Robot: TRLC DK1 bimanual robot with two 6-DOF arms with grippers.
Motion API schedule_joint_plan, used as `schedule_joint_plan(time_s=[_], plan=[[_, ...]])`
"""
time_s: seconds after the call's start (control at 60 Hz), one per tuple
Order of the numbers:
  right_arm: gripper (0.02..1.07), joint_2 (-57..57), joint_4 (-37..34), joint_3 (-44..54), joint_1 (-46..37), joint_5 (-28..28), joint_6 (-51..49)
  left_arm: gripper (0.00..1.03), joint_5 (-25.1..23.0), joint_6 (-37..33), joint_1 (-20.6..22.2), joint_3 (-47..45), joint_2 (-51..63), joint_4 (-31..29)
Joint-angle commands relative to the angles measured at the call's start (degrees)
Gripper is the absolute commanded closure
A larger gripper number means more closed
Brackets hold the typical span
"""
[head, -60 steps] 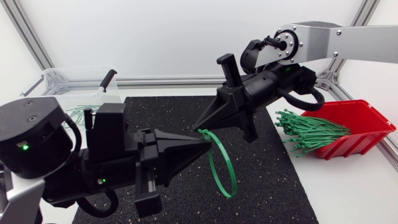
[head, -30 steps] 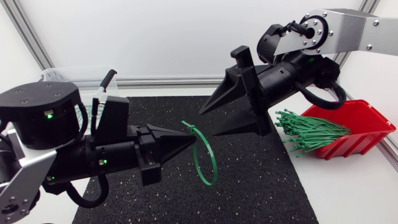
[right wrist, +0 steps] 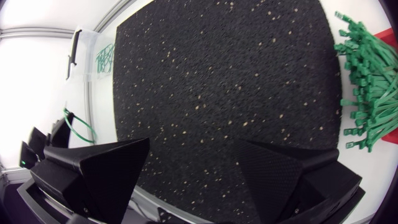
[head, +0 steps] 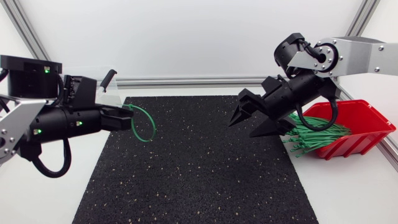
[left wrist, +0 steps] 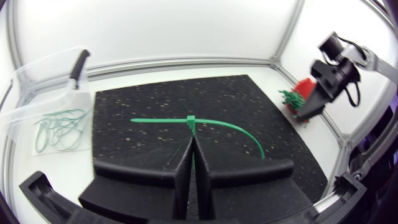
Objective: Take a green cable tie from the red box, thread the tail through the head to close it, then place it in the transparent bin on the left.
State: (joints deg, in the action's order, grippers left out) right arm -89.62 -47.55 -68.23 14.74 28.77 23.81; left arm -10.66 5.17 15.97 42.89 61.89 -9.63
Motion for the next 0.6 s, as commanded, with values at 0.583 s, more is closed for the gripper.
schedule_joint_plan(time_s=[0.583], plan=[[0.07, 19.66, 4.66, 11.54, -0.15, -16.38, -9.57, 1.00, 10.22, -4.73, -28.45, 45.00, 30.49, -6.28]])
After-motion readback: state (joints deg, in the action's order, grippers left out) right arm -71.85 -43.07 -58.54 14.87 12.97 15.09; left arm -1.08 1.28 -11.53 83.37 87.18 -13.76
